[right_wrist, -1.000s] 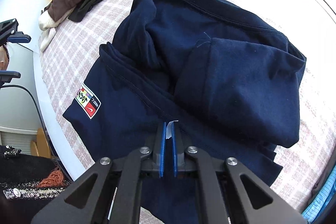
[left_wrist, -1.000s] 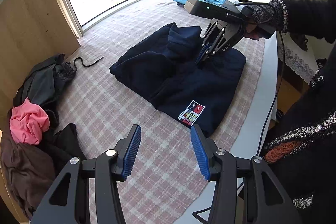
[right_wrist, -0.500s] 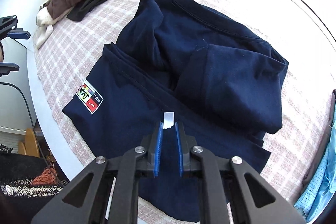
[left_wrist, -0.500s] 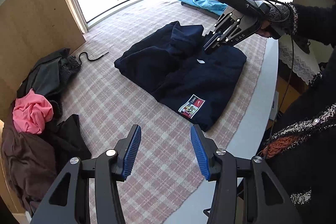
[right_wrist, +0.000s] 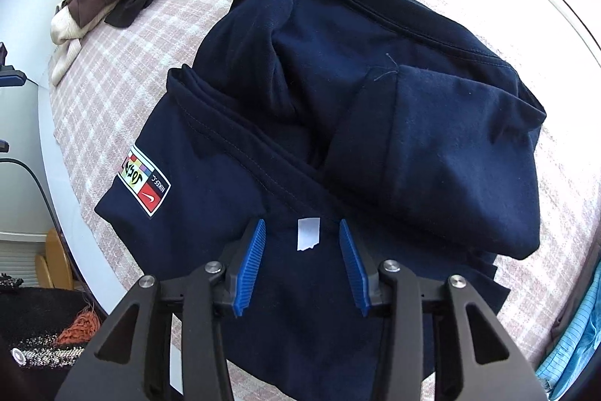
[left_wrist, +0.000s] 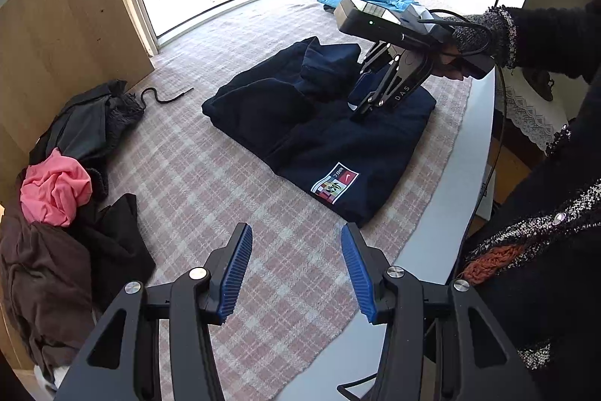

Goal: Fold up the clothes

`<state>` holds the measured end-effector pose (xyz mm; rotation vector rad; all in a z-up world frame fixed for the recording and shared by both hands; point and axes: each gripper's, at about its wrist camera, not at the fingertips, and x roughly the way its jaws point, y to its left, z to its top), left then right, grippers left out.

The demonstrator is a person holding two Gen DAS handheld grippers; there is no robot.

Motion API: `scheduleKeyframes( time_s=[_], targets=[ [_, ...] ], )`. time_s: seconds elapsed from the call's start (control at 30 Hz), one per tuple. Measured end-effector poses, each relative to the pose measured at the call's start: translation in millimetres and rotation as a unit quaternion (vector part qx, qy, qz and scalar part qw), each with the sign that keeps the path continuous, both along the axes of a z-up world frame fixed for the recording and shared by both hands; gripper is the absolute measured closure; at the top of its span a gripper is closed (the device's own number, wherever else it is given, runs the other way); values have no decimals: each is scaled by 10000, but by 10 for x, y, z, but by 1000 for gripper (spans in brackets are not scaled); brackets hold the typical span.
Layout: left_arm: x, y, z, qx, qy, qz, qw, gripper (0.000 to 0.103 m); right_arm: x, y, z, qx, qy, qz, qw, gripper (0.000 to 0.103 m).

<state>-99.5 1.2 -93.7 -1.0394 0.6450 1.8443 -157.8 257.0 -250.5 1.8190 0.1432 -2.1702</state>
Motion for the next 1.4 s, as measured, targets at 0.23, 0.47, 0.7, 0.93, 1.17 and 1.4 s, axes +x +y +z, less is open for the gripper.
scheduleKeyframes(
  time_s=[0.23, 0.47, 0.7, 0.93, 1.17, 1.4],
  targets=[
    [6, -27, -72, 43, -67, -24, 10000, 55, -86, -60, 5, 158, -98, 133, 9997, 80],
    [-17, -60, -124, 76, -129, -49, 9999, 53, -120, -109, 47, 282, -152, 310, 9990, 93],
    [-14, -64, -170, 36, -164, -98, 9998, 53, -33, -250, 140, 312, -25, 526, 9981, 100],
    [-15, -99, -152, 34, -137, -103, 9998, 53, 46, -331, 367, 189, 174, 415, 9988, 100],
    [41, -199, -122, 23, -89, 26, 10000, 53, 150, -694, 743, -637, 335, 618, 9955, 100],
    [215, -676, -44, 97, -140, 827, 9964, 53, 558, -1604, 647, -1697, -76, 1467, 9745, 100]
  ],
)
